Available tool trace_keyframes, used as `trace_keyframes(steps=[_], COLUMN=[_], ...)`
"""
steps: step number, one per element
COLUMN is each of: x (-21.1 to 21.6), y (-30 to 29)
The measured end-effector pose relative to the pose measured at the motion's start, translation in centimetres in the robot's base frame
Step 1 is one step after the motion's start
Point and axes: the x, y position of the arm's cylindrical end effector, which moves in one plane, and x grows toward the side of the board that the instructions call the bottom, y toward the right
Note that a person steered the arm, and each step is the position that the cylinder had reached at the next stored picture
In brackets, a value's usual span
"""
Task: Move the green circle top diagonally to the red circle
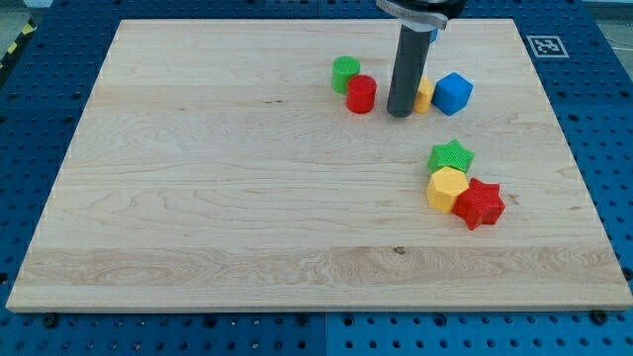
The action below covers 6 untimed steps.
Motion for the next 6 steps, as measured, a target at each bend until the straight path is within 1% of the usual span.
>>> trace_keyframes(steps=[2,6], x=[-4.1,-4.7], y=[0.4,-6.8])
